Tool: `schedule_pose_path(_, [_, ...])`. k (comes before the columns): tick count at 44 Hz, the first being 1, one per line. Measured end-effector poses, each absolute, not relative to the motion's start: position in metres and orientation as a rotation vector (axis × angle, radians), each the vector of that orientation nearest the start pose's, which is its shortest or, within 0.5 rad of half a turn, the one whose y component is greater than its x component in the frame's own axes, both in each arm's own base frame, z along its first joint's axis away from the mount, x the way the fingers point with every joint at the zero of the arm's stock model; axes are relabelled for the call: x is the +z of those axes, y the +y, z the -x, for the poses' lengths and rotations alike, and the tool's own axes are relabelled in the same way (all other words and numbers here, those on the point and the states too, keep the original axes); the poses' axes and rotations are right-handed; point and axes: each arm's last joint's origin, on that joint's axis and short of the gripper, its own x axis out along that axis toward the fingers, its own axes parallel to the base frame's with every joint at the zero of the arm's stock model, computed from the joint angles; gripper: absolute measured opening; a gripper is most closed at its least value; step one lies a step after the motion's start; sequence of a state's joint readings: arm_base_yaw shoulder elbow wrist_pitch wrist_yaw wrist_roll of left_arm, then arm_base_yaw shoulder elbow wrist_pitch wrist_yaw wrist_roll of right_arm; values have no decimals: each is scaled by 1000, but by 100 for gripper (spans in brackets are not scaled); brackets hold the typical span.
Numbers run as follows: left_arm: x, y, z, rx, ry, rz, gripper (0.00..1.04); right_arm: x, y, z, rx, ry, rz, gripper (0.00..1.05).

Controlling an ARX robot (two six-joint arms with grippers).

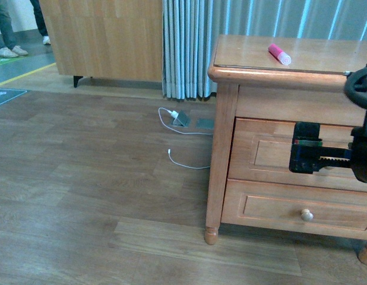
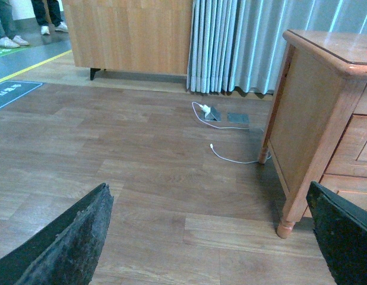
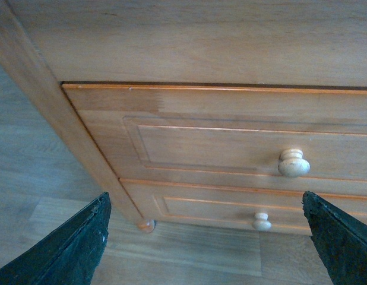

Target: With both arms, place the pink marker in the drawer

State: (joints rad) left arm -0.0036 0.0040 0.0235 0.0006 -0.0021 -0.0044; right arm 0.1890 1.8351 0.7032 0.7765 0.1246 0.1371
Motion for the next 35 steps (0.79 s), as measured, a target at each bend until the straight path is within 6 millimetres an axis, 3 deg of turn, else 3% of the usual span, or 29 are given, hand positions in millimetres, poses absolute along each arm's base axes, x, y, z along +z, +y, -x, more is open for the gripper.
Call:
schedule_pose_path(15, [171, 0, -96, -2, -20, 4, 99, 82, 46, -391, -57, 360, -45, 96])
schedule_pose_path(35, [171, 0, -96, -2, -20, 5, 99, 64, 25, -415, -122, 356, -30, 96])
